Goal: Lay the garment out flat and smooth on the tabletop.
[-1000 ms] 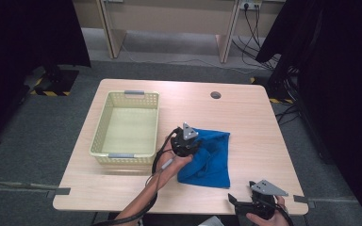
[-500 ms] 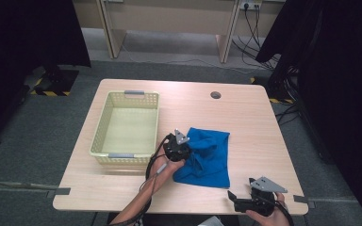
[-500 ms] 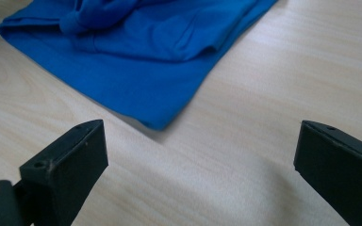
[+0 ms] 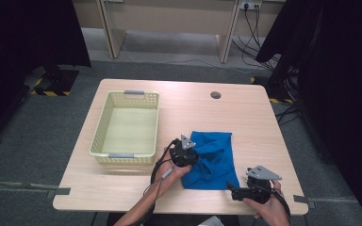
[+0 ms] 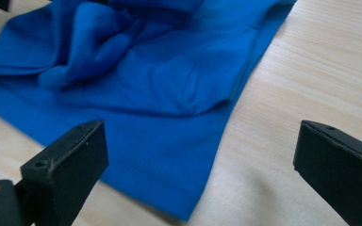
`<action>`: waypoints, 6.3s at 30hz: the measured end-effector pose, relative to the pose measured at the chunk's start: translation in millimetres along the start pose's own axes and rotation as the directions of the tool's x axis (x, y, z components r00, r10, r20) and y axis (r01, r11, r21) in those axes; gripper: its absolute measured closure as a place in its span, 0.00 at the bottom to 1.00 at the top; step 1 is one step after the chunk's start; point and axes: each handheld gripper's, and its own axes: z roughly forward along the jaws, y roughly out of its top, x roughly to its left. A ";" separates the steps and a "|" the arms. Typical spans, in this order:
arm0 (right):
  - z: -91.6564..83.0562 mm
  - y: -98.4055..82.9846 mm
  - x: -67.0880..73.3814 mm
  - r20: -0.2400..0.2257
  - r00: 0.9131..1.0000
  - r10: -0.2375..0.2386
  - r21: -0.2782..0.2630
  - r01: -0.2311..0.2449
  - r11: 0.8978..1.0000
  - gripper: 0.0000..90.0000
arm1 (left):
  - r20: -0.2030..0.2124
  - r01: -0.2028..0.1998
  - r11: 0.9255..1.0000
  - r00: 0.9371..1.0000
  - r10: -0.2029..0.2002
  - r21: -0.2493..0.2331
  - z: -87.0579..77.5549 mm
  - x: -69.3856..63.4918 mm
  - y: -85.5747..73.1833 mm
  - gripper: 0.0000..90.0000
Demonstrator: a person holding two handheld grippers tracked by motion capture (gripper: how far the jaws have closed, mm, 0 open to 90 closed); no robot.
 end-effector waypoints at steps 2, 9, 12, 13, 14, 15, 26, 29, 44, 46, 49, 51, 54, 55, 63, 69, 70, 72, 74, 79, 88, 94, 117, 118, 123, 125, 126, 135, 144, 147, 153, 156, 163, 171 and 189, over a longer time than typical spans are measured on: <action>3.9 1.7 -4.0 0.011 1.000 0.001 0.007 -0.001 1.000 0.04 | 0.015 0.002 1.000 1.000 -0.002 -0.002 0.8 -4.3 -0.2 0.72; 12.9 3.8 -13.2 0.037 0.999 0.014 0.036 -0.015 0.999 0.05 | 0.050 -0.024 1.000 0.998 0.025 -0.012 8.1 -20.3 3.2 0.72; 15.6 4.9 -15.1 0.042 0.999 0.014 0.045 -0.016 0.999 0.05 | 0.056 -0.034 0.999 0.998 0.035 -0.015 10.6 -24.1 5.2 0.72; 16.6 5.2 -15.4 0.044 0.999 0.015 0.049 -0.018 0.999 0.05 | 0.054 -0.043 0.999 0.998 0.044 -0.018 10.9 -25.6 5.6 0.73; 18.4 5.7 -15.9 0.051 0.999 0.010 0.058 -0.013 0.998 0.05 | 0.053 -0.055 0.998 0.997 0.056 -0.018 10.6 -26.3 5.9 0.74; 20.0 5.8 -15.9 0.063 0.998 0.007 0.067 -0.011 0.998 0.05 | 0.053 -0.063 0.998 0.997 0.064 -0.020 10.2 -26.4 6.2 0.75; 21.5 4.9 -17.8 0.079 0.997 0.026 0.094 -0.033 0.995 0.05 | -0.002 -0.081 0.995 0.997 0.081 -0.053 -16.0 -9.8 5.5 0.82; 20.4 3.4 -17.8 0.084 0.996 0.035 0.094 -0.043 0.995 0.05 | -0.029 -0.085 0.995 0.996 0.084 -0.053 -25.8 -3.6 2.5 0.82; 18.3 1.6 -19.2 0.089 0.995 0.035 0.092 -0.043 0.995 0.06 | -0.020 0.001 0.998 1.000 -0.003 -0.066 -49.8 10.5 -14.9 0.58; 18.3 1.7 -18.4 0.091 0.995 0.040 0.091 -0.048 0.995 0.06 | -0.018 -0.001 0.997 1.000 0.000 -0.082 -53.0 7.9 -11.2 0.52; 18.5 1.9 -18.8 0.090 0.995 0.037 0.091 -0.045 0.995 0.06 | -0.011 -0.022 0.995 1.000 0.021 -0.098 -56.3 1.0 -5.6 0.45; 18.4 1.8 -18.3 0.092 0.995 0.038 0.091 -0.046 0.995 0.06 | 0.009 -0.028 0.995 1.000 0.029 -0.097 -56.2 -4.9 -1.9 0.41; 18.5 1.8 -18.5 0.090 0.995 0.039 0.092 -0.048 0.995 0.06 | 0.030 -0.045 0.994 0.998 0.048 -0.096 -56.5 -15.2 3.0 0.36; 18.5 1.8 -18.8 0.090 0.995 0.037 0.091 -0.045 0.995 0.06 | 0.038 -0.050 0.994 0.998 0.054 -0.094 -56.3 -18.7 4.5 0.35; 18.6 2.0 -18.3 0.091 0.995 0.036 0.091 -0.044 0.995 0.06 | 0.068 -0.073 0.994 0.995 0.079 -0.086 -40.0 -40.1 22.1 0.25; 18.8 2.1 -18.0 0.090 0.995 0.037 0.091 -0.045 0.995 0.06 | 0.082 -0.095 0.994 0.992 0.100 -0.062 -14.5 -54.0 34.5 0.23; 18.9 2.1 -18.1 0.089 0.995 0.037 0.091 -0.045 0.995 0.06 | 0.085 -0.096 0.994 0.991 0.101 -0.055 -10.0 -56.4 35.8 0.23; 19.0 2.2 -18.1 0.088 0.995 0.036 0.091 -0.044 0.995 0.06 | 0.086 -0.108 0.993 0.990 0.112 -0.045 -2.0 -60.4 37.7 0.23; 18.9 2.1 -18.0 0.089 0.995 0.035 0.090 -0.043 0.995 0.06 | 0.076 -0.126 0.991 0.989 0.128 -0.036 4.6 -63.6 39.4 0.23; 19.1 2.3 -17.9 0.087 0.995 0.037 0.091 -0.045 0.995 0.06 | 0.032 -0.164 0.986 0.986 0.164 0.000 26.2 -69.2 43.0 0.23; 19.3 2.4 -17.9 0.084 0.996 0.039 0.091 -0.046 0.995 0.06 | -0.034 -0.198 0.980 0.980 0.198 0.014 25.2 -54.0 41.5 0.79; 19.2 2.4 -17.6 0.084 0.996 0.040 0.092 -0.048 0.995 0.06 | -0.070 -0.155 0.988 0.986 0.153 -0.018 3.8 -31.6 36.7 0.84; 17.0 0.7 -19.7 0.085 0.995 0.050 0.093 -0.057 0.994 0.06 | -0.121 -0.052 0.993 0.992 0.040 -0.102 -53.7 7.6 14.3 0.67; 17.0 0.7 -19.7 0.084 0.995 0.050 0.094 -0.058 0.994 0.06 | -0.111 -0.053 0.993 0.993 0.042 -0.103 -54.1 4.3 16.1 0.66; 17.1 0.7 -19.7 0.084 0.995 0.048 0.093 -0.056 0.994 0.06 | -0.046 -0.044 0.993 0.998 0.039 -0.106 -50.8 -9.8 26.3 0.49; 17.1 0.7 -19.7 0.085 0.995 0.047 0.093 -0.055 0.994 0.06 | -0.026 -0.041 0.994 0.999 0.039 -0.102 -47.4 -15.3 29.9 0.43; 17.1 0.7 -19.6 0.085 0.995 0.046 0.092 -0.054 0.994 0.06 | -0.017 -0.037 0.994 0.999 0.035 -0.103 -45.6 -17.4 32.0 0.40; 17.7 1.2 -18.9 0.084 0.995 0.050 0.094 -0.058 0.994 0.06 | 0.003 -0.052 0.997 0.999 0.052 -0.057 -16.8 -37.6 49.1 0.20; 17.6 1.2 -18.8 0.083 0.995 0.051 0.093 -0.059 0.994 0.06 | -0.042 -0.098 0.995 0.994 0.099 0.018 19.9 -31.7 46.4 0.66; 17.6 1.2 -19.2 0.081 0.995 0.052 0.095 -0.060 0.994 0.06 | -0.043 -0.091 0.996 0.995 0.091 0.008 12.2 -25.1 43.7 0.78; 17.6 1.1 -18.9 0.084 0.995 0.049 0.094 -0.057 0.994 0.06 | -0.074 -0.080 0.997 0.994 0.078 -0.019 -19.1 -6.4 36.9 0.83; 17.9 1.2 -19.1 0.082 0.995 0.049 0.094 -0.057 0.994 0.06 | -0.088 -0.063 0.998 0.994 0.060 -0.030 -32.2 4.2 29.5 0.83; 14.7 3.8 -20.8 0.061 0.997 0.057 0.088 -0.062 0.994 0.08 | -0.106 -0.033 0.999 0.994 0.030 -0.025 -47.1 20.1 9.8 0.81; 19.2 24.4 -11.9 0.065 0.998 0.020 0.068 -0.024 0.997 0.08 | -0.090 -0.034 0.999 0.995 0.032 -0.013 -42.5 15.1 7.9 0.79; 44.6 27.0 -30.3 0.075 0.994 0.074 0.122 -0.083 0.989 0.09 | -0.091 -0.033 0.999 0.995 0.036 0.041 -24.2 12.6 6.5 0.80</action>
